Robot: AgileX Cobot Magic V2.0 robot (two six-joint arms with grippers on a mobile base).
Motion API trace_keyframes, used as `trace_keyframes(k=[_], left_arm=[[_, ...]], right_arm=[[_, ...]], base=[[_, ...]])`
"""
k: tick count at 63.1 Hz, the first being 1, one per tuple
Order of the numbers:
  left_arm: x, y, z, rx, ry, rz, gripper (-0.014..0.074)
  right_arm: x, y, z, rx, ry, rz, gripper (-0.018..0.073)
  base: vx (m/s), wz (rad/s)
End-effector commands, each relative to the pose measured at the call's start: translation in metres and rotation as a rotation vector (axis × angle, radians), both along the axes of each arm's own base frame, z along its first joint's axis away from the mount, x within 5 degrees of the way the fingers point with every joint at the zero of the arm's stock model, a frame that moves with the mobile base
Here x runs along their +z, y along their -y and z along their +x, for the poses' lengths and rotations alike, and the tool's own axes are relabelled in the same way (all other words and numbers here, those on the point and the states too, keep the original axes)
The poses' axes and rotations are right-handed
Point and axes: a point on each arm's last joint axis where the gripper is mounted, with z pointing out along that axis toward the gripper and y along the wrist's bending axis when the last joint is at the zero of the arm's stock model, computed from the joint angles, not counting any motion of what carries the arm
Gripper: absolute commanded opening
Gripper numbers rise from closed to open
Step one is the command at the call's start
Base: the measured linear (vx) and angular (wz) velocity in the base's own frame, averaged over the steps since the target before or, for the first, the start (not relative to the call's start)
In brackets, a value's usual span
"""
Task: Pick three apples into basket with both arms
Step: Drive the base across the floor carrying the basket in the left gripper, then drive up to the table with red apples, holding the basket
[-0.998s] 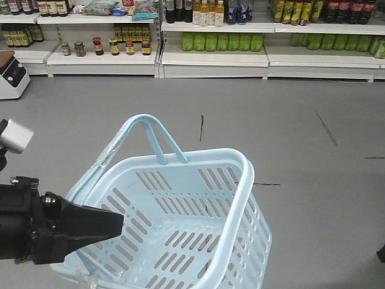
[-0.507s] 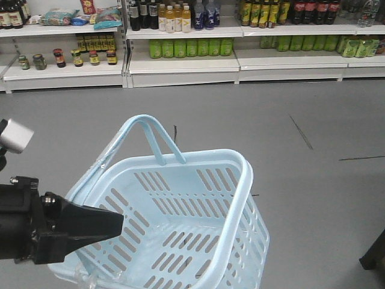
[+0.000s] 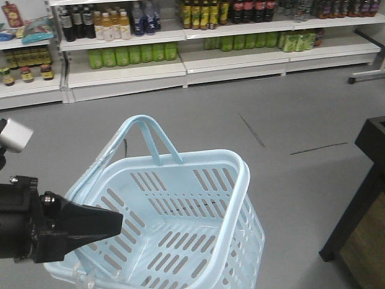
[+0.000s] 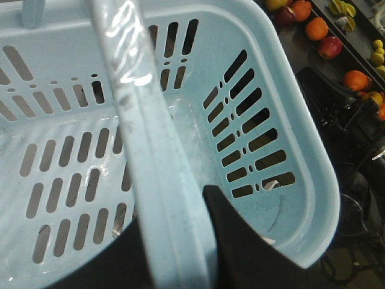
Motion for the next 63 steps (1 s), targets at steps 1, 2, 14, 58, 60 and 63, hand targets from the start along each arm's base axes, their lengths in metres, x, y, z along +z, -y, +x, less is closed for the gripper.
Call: trace_keyframes(k=[1,2,14,58,60,63], left_arm=[[0.0170,0.0025,-0.0008,0.021,0.030,-0.092,-0.0008],[0.0170,0.0025,-0.0008,0.021,0.030,-0.092,-0.0008],[0.0170,0.0025,-0.0008,0.021,0.030,-0.092,-0.0008],[0.0170,0.0025,-0.0008,0.021,0.030,-0.092,-0.0008],[0.0170,0.0025,-0.0008,0.021,0.030,-0.092,-0.0008],[0.0170,0.0025,-0.0008,0.021,0.030,-0.092,-0.0008]], right_arm=[[0.0023,-0.0001,-0.0001,-0.001,0.071,-0.014,-0.0001],[0.0023,-0.0001,-0.0001,-0.001,0.071,-0.014,-0.0001],[0.0023,-0.0001,-0.0001,-0.001,0.071,-0.014,-0.0001],[0.0023,-0.0001,-0.0001,-0.001,0.071,-0.014,-0.0001],[0.0023,-0.0001,-0.0001,-0.001,0.071,-0.014,-0.0001],[0.0023,-0.0001,-0.0001,-0.001,0.071,-0.014,-0.0001]], base=[[0.17,-0.53],[0.17,-0.53],[0.16,-0.58],[0.16,-0.62],[0.16,-0.66],[0.16,-0.67]])
